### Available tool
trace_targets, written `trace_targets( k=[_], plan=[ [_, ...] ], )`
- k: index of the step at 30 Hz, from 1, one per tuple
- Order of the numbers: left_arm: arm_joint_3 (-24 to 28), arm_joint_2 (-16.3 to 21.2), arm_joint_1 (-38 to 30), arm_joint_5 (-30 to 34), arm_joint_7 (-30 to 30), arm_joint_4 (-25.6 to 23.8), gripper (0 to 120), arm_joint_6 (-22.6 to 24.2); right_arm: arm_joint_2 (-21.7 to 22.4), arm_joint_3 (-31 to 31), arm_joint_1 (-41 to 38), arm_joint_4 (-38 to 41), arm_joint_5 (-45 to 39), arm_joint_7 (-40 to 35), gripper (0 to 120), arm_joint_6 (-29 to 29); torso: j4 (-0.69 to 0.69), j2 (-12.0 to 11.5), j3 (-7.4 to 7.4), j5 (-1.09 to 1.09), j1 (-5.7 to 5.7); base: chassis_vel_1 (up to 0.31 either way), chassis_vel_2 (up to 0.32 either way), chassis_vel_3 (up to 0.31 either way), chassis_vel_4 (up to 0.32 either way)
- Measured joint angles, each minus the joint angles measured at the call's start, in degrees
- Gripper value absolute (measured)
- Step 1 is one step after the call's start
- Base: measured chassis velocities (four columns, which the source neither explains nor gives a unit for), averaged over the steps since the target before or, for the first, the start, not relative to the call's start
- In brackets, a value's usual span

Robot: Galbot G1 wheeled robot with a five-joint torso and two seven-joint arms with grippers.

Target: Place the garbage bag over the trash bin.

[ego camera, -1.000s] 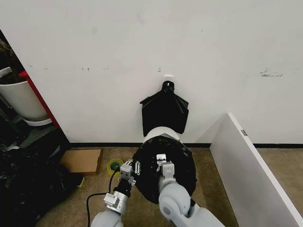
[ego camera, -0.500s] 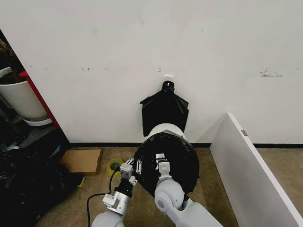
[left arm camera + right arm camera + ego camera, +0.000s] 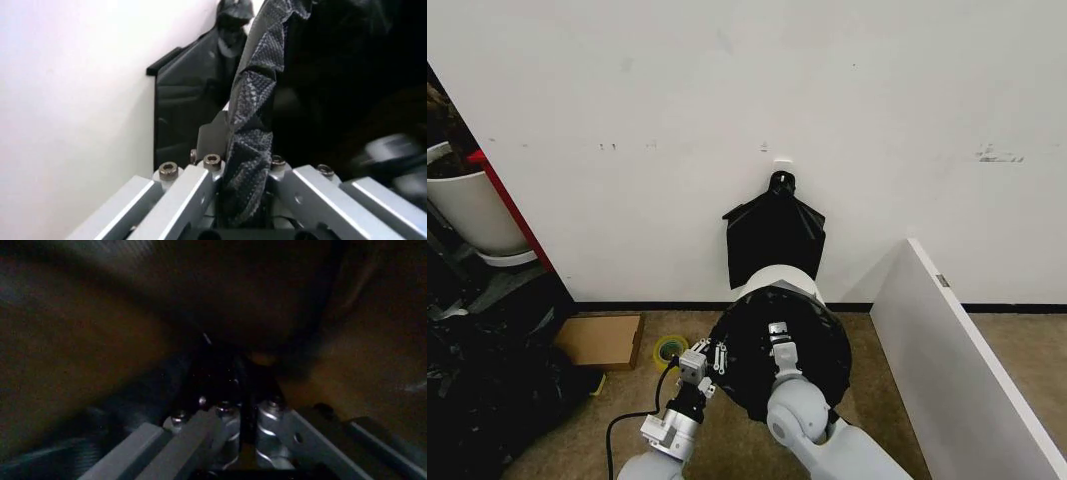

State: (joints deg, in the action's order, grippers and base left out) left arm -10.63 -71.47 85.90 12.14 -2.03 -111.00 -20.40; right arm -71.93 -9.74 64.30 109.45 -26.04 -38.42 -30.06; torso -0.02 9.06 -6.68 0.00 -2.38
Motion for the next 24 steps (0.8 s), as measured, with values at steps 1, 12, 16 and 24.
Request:
trace_targets(
  k=[1,12,16,24],
  plan=[
    [-0.11,0.00,-0.24,0.37,-0.11,0.18,0,0.35,0.64,0.15,0.62,1.00,-0.01,1.04,0,0.82,0.00,0.00,0.00,0.00,0.00,0.000,0.000,0.000,0.000],
    [-1.03,0.36,-2.67,6.10,-1.19,0.51,0,4.96,5.11,-0.40,6.20,7.68,-1.49,10.35,40,9.85,0.00,0.00,0.00,0.00,0.00,0.000,0.000,0.000,0.000],
    [-1.29,0.61,-2.86,7.25,-1.33,0.38,0,5.76,5.37,0.30,7.75,7.89,-0.29,17.27,53,18.53,0.00,0.00,0.00,0.00,0.00,0.000,0.000,0.000,0.000],
    [-2.32,0.92,-4.64,14.02,-2.96,-0.08,0,10.36,6.63,6.56,11.72,6.80,1.62,48.73,80,44.25,0.00,0.00,-0.01,0.00,0.00,0.000,0.000,0.000,0.000]
  ],
)
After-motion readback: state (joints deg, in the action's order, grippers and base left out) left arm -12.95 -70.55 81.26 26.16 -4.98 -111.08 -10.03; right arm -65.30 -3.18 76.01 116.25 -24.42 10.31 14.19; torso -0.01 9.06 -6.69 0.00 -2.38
